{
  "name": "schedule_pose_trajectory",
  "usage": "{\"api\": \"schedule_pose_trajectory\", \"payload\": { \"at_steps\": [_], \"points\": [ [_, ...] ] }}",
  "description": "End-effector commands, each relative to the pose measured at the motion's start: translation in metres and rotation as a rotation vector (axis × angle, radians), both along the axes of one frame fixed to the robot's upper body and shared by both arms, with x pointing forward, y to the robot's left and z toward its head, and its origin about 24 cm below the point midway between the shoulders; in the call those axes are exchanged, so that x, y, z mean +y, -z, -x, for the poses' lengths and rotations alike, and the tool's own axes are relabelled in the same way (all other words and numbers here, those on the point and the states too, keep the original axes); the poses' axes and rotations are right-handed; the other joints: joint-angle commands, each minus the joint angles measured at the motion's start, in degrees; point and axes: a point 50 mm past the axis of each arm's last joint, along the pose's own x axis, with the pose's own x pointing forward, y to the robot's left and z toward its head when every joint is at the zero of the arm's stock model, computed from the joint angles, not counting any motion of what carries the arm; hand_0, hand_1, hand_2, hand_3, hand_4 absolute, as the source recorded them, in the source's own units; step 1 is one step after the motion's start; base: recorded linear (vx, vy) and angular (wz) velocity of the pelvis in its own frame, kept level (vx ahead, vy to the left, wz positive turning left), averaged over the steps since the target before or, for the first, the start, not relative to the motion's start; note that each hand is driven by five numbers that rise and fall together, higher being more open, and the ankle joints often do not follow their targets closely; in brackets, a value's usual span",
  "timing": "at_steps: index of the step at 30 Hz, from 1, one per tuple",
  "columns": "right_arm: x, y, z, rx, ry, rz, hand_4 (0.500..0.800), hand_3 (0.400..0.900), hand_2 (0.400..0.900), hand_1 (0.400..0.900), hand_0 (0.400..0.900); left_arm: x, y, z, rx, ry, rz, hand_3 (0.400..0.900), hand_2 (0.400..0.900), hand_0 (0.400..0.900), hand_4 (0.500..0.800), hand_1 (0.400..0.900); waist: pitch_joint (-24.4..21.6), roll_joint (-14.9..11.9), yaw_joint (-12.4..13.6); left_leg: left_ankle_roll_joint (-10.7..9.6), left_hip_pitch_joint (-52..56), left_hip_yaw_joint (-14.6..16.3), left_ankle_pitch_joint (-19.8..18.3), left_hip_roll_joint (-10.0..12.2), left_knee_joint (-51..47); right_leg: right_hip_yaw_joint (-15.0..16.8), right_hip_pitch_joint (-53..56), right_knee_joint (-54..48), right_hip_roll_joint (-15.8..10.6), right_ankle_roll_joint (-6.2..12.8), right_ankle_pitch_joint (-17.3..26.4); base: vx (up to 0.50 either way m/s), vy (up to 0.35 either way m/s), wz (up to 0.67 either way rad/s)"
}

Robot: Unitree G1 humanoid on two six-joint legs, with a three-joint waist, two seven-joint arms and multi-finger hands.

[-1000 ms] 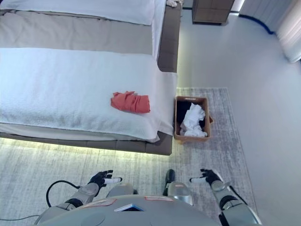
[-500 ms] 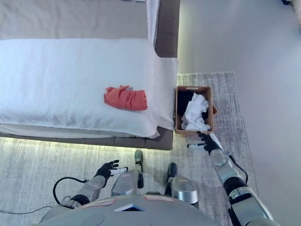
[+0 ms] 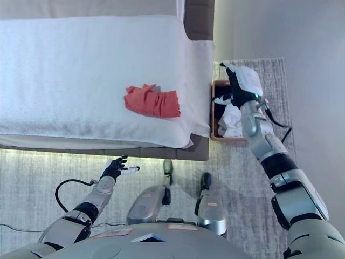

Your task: Put the clothes on the bed into the basket.

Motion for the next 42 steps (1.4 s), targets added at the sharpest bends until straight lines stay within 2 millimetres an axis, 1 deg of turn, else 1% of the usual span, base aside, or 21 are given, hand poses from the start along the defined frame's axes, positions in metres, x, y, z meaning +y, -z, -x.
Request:
{"api": "schedule_pose_trajectory", "payload": {
  "at_steps": [1, 2, 6, 11, 14, 16, 19, 21, 23, 25, 28, 32, 33, 34, 35, 36, 37, 38, 39, 40, 42],
  "points": [
    [0.029, -0.076, -0.017, -0.286, -0.116, 0.003, 0.800, 0.900, 0.900, 0.900, 0.900, 0.019, -0.010, -0.013, -0.019, -0.040, -0.080, 0.900, 0.900, 0.900, 0.800, 0.900, 3.38, -3.49, 1.59, -2.35, -6.25, -4.48, -4.84, 1.02, 6.30, 0.66, -2.05, 2.83, -3.51, 2.10, -0.25, -0.07, -0.040, 0.04],
    [0.037, -0.084, -0.019, -0.308, -0.140, 0.003, 0.800, 0.900, 0.900, 0.900, 0.900, 0.022, -0.010, -0.013, -0.018, -0.060, -0.086, 0.900, 0.900, 0.900, 0.800, 0.900, 3.90, -4.00, 1.87, -2.32, -7.51, -4.86, -5.08, 1.06, 7.35, 0.64, -2.84, 2.73, -3.26, 1.97, 0.18, -0.05, -0.036, 0.00],
    [0.054, -0.099, -0.028, -0.323, -0.186, 0.017, 0.800, 0.900, 0.900, 0.900, 0.900, 0.023, -0.010, -0.012, -0.025, -0.084, -0.086, 0.900, 0.900, 0.900, 0.800, 0.900, 5.63, -5.85, 2.99, -2.46, -11.18, -6.35, -5.85, 1.46, 10.39, 0.46, -4.72, 2.11, -2.14, 1.67, 1.16, -0.03, -0.033, 0.04],
    [0.071, -0.104, -0.036, -0.309, -0.218, 0.016, 0.800, 0.900, 0.900, 0.900, 0.900, 0.026, -0.014, -0.016, -0.043, -0.100, -0.100, 0.900, 0.900, 0.900, 0.800, 0.900, 7.82, -8.20, 3.97, -2.79, -14.20, -8.15, -6.38, 2.22, 12.49, 0.04, -6.44, 1.76, -0.81, 1.41, 1.67, -0.03, -0.029, 0.06],
    [0.078, -0.102, -0.042, -0.273, -0.222, 0.008, 0.800, 0.900, 0.900, 0.900, 0.900, 0.028, -0.017, -0.019, -0.059, -0.107, -0.104, 0.900, 0.900, 0.900, 0.800, 0.900, 9.42, -9.19, 4.75, -3.01, -15.57, -9.26, -6.25, 2.23, 12.78, -0.60, -7.05, 1.47, -0.24, 1.29, 1.80, -0.03, -0.023, 0.18],
    [0.083, -0.096, -0.046, -0.236, -0.210, -0.021, 0.800, 0.900, 0.900, 0.900, 0.900, 0.029, -0.018, -0.022, -0.068, -0.121, -0.103, 0.900, 0.900, 0.900, 0.800, 0.900, 10.31, -9.64, 5.04, -3.12, -16.30, -9.85, -5.93, 2.14, 12.60, -0.99, -7.48, 1.41, 0.00, 1.22, 1.82, -0.03, -0.006, 0.22],
    [0.096, -0.091, -0.049, -0.200, -0.223, -0.036, 0.800, 0.900, 0.900, 0.900, 0.900, 0.032, -0.020, -0.023, -0.071, -0.134, -0.111, 0.900, 0.900, 0.900, 0.800, 0.900, 11.45, -10.47, 5.76, -3.29, -17.14, -10.70, -5.54, 2.11, 12.49, -1.62, -7.96, 1.27, 0.48, 1.20, 2.00, -0.01, -0.018, 0.20],
    [0.105, -0.084, -0.053, -0.143, -0.229, -0.026, 0.800, 0.900, 0.900, 0.900, 0.900, 0.036, -0.021, -0.023, -0.070, -0.136, -0.123, 0.900, 0.900, 0.900, 0.800, 0.900, 12.00, -11.16, 6.33, -3.30, -17.67, -11.35, -5.38, 2.00, 12.43, -1.97, -8.26, 1.23, 0.80, 1.22, 2.01, 0.00, -0.027, 0.17],
    [0.114, -0.081, -0.057, -0.087, -0.230, -0.011, 0.800, 0.900, 0.900, 0.900, 0.900, 0.041, -0.023, -0.024, -0.069, -0.143, -0.132, 0.900, 0.900, 0.900, 0.800, 0.900, 12.74, -11.78, 7.08, -3.38, -17.91, -11.65, -5.43, 2.08, 12.57, -2.17, -8.24, 1.17, 1.07, 1.13, 2.08, 0.00, -0.018, 0.15],
    [0.123, -0.079, -0.060, -0.046, -0.229, -0.034, 0.800, 0.900, 0.900, 0.900, 0.900, 0.046, -0.024, -0.023, -0.058, -0.162, -0.128, 0.900, 0.900, 0.900, 0.800, 0.900, 13.25, -12.28, 7.27, -3.43, -18.32, -12.17, -5.20, 1.94, 12.46, -2.51, -8.39, 1.17, 1.21, 1.02, 2.00, 0.00, -0.008, 0.17],
    [0.127, -0.074, -0.066, 0.021, -0.184, -0.070, 0.800, 0.900, 0.900, 0.900, 0.900, 0.049, -0.026, -0.025, -0.059, -0.166, -0.126, 0.900, 0.900, 0.900, 0.800, 0.900, 13.84, -12.66, 7.96, -3.44, -18.64, -12.92, -4.68, 1.69, 11.78, -3.06, -8.69, 1.11, 1.37, 1.07, 2.14, 0.01, 0.010, 0.12],
    [0.131, -0.069, -0.070, 0.087, -0.152, -0.058, 0.800, 0.900, 0.900, 0.900, 0.900, 0.048, -0.030, -0.032, -0.068, -0.148, -0.131, 0.900, 0.900, 0.900, 0.800, 0.900, 14.23, -13.04, 8.55, -3.49, -18.78, -13.53, -4.18, 1.42, 11.00, -3.53, -8.88, 1.09, 1.48, 1.12, 2.20, 0.01, -0.003, 0.13],
    [0.126, -0.062, -0.073, 0.148, -0.105, -0.045, 0.800, 0.900, 0.900, 0.900, 0.900, 0.047, -0.034, -0.039, -0.076, -0.124, -0.138, 0.900, 0.900, 0.900, 0.800, 0.900, 14.44, -12.95, 9.03, -3.48, -18.97, -13.87, -3.83, 1.22, 10.52, -3.76, -9.06, 0.99, 1.49, 1.16, 2.29, 0.06, -0.041, 0.19],
    [0.124, -0.057, -0.074, 0.194, -0.084, -0.010, 0.800, 0.900, 0.900, 0.900, 0.900, 0.047, -0.035, -0.041, -0.075, -0.111, -0.146, 0.900, 0.900, 0.900, 0.800, 0.900, 14.58, -12.90, 9.67, -3.79, -18.08, -13.97, -5.01, 1.48, 10.20, -3.57, -8.33, 0.66, 1.84, 1.26, 1.74, 0.06, -0.046, 0.21],
    [0.131, -0.060, -0.074, 0.206, -0.090, 0.007, 0.800, 0.900, 0.900, 0.900, 0.900, 0.047, -0.037, -0.044, -0.074, -0.095, -0.156, 0.900, 0.900, 0.900, 0.800, 0.900, 14.75, -12.83, 9.97, -3.83, -18.04, -14.23, -4.89, 1.34, 9.99, -3.68, -8.28, 0.57, 1.87, 1.24, 1.73, 0.07, -0.039, 0.12],
    [0.130, -0.064, -0.076, 0.198, -0.069, -0.028, 0.800, 0.900, 0.900, 0.900, 0.900, 0.047, -0.038, -0.046, -0.077, -0.090, -0.156, 0.900, 0.900, 0.900, 0.800, 0.900, 14.81, -12.73, 10.17, -3.81, -18.02, -14.32, -4.74, 1.22, 9.79, -3.73, -8.27, 0.55, 1.88, 1.27, 1.77, -0.04, 0.038, 0.16],
    [0.126, -0.066, -0.077, 0.188, -0.050, -0.057, 0.800, 0.900, 0.900, 0.900, 0.900, 0.044, -0.039, -0.049, -0.083, -0.088, -0.150, 0.900, 0.900, 0.900, 0.800, 0.900, 14.84, -12.64, 10.09, -3.45, -18.88, -14.46, -3.30, 0.73, 9.64, -4.14, -9.07, 0.75, 1.52, 1.26, 2.42, 0.00, 0.025, 0.05],
    [0.126, -0.063, -0.076, 0.196, -0.048, -0.038, 0.500, 0.400, 0.400, 0.400, 0.400, 0.044, -0.038, -0.049, -0.079, -0.086, -0.153, 0.900, 0.900, 0.900, 0.800, 0.900, 14.99, -12.69, 10.33, -3.74, -17.91, -14.46, -4.44, 1.10, 9.25, -3.89, -8.33, 0.49, 1.87, 1.42, 1.92, 0.00, 0.023, 0.03],
    [0.130, -0.063, -0.075, 0.195, -0.055, -0.058, 0.500, 0.400, 0.400, 0.400, 0.400, 0.043, -0.039, -0.050, -0.080, -0.085, -0.154, 0.900, 0.900, 0.900, 0.800, 0.900, 15.06, -12.69, 10.30, -3.73, -17.80, -14.48, -4.36, 1.02, 9.15, -3.86, -8.35, 0.54, 1.86, 1.44, 1.92, 0.00, 0.014, 0.04],
    [0.132, -0.065, -0.075, 0.187, -0.057, -0.082, 0.500, 0.400, 0.400, 0.400, 0.400, 0.044, -0.040, -0.051, -0.087, -0.092, -0.156, 0.900, 0.900, 0.900, 0.800, 0.900, 15.01, -12.68, 10.06, -3.38, -18.61, -14.64, -3.02, 0.58, 9.02, -4.19, -9.06, 0.69, 1.56, 1.38, 2.39, -0.05, 0.045, 0.09],
    [0.132, -0.064, -0.075, 0.185, -0.056, -0.078, 0.500, 0.400, 0.400, 0.400, 0.400, 0.045, -0.040, -0.050, -0.086, -0.098, -0.157, 0.900, 0.900, 0.900, 0.800, 0.900, 15.09, -12.77, 10.06, -3.28, -18.43, -14.64, -2.98, 0.41, 8.84, -4.22, -9.01, 0.78, 1.60, 1.40, 2.29, -0.02, 0.023, 0.06]
  ]
}}
